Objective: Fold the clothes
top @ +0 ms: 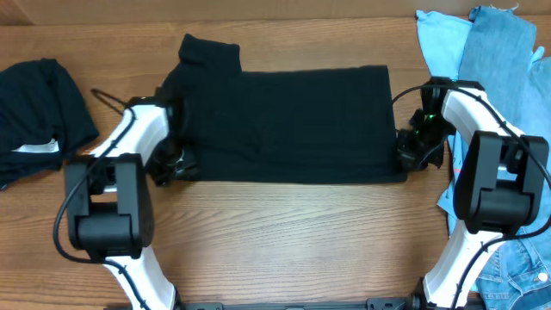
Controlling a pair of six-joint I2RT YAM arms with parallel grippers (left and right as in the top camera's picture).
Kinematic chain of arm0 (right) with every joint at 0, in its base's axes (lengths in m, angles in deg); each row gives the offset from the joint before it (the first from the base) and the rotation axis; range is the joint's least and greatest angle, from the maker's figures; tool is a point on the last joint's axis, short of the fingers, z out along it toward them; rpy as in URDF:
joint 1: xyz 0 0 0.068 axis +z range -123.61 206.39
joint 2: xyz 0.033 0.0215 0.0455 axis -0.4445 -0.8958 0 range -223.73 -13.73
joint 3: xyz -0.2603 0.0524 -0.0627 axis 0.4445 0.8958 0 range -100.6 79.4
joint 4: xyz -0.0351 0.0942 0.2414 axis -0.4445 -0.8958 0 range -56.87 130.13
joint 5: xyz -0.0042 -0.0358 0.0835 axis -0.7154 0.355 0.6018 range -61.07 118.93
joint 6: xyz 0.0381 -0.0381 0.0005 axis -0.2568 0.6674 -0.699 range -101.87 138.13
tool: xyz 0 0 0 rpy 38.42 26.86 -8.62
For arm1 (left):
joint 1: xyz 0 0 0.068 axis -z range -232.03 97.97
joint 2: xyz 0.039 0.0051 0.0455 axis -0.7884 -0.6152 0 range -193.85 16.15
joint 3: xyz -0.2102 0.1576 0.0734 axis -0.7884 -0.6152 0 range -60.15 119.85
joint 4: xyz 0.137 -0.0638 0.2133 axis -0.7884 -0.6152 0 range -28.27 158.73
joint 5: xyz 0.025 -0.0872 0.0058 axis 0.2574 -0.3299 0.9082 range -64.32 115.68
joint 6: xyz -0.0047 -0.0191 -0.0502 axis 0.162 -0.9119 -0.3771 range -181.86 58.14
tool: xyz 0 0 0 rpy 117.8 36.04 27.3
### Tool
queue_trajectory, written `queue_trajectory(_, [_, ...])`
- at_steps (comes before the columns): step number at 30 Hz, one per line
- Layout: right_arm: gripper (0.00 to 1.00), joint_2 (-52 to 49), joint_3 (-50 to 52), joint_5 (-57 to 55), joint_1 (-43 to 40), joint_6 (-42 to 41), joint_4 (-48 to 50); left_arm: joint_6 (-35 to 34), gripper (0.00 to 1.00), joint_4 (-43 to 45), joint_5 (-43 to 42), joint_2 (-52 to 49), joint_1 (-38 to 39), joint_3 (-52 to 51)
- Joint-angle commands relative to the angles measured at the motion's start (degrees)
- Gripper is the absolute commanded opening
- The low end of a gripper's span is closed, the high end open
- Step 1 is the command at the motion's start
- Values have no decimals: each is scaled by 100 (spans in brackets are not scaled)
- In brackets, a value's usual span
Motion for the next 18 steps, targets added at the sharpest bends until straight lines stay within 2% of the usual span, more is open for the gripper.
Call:
queue_trajectory(1, [13, -291, 205, -505, -24, -87, -365, 157, 55, -63, 575, -299, -520, -588])
queue_trajectory(6, [16, -291, 208, -592, -24, -87, -874, 254, 55, -72, 575, -299, -739, -1021])
queue_trajectory(14, [17, -291, 208, -588, -24, -90, -634, 363, 57, -24, 533, -295, -750, -1156])
queue_trajectory(15, [17, -291, 205, -588, -24, -90, -597, 365, 57, -13, 452, -258, -750, -1097])
queue_trajectory(16, [10, -289, 203, -588, -24, -94, -553, 391, 57, 0, 302, -175, -750, -1034])
queue_trajectory(18, [7, -262, 111, -535, -24, -142, -481, 584, 57, 79, 9, 238, -748, -903])
